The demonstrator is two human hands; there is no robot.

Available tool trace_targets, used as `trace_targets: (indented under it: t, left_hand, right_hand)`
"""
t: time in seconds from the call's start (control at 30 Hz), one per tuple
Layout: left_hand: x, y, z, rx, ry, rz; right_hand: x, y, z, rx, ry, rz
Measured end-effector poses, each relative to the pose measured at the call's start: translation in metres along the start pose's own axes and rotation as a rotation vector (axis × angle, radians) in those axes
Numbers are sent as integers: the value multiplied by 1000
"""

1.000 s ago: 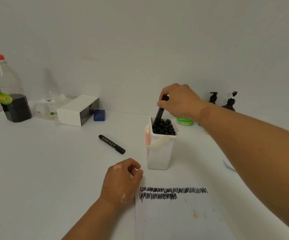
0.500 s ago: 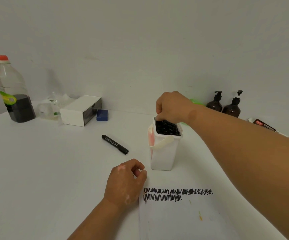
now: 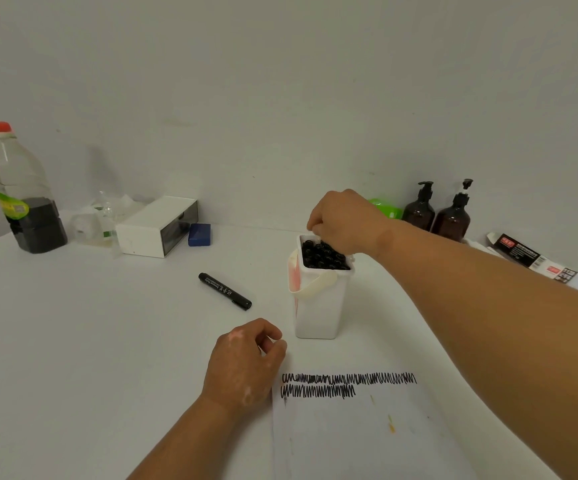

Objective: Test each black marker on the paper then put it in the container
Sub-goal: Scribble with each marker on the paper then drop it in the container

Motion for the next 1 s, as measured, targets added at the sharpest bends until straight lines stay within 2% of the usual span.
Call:
trace_targets:
  t: [0.17, 0.3, 0.4, 0.57, 0.77, 0.87, 1.0]
  left_hand:
    - [-1, 1, 0, -2, 3, 1]
    - [-1, 0, 0, -4, 1, 3]
    - [-2, -1, -2, -7, 3, 9]
    - [-2, 0, -2, -14, 4, -3]
    - [-2, 4, -1, 17, 28, 0]
    - [-2, 7, -10, 22, -21, -102]
    - [-14, 13, -44, 23, -107, -357]
  right_hand:
    - [25, 39, 38, 276, -106, -299]
    - [46, 34, 102, 393, -159, -499]
    - [63, 0, 153, 370, -260, -624]
    - [72, -77, 210, 194, -406, -757]
    - [73, -93, 221, 173, -383, -767]
    - [75, -92, 221, 189, -370, -771]
    - [75, -87, 220, 221, -358, -800]
Point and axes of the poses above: each hand's wrist, its own z-axis away from the middle knuckle, its own y-axis out of the back of the hand, x = y × z, the point moved 9 cm from there along -z, towards the middle knuckle, and after that the axes turned 8 degrees about x, right-handed, at the moved point
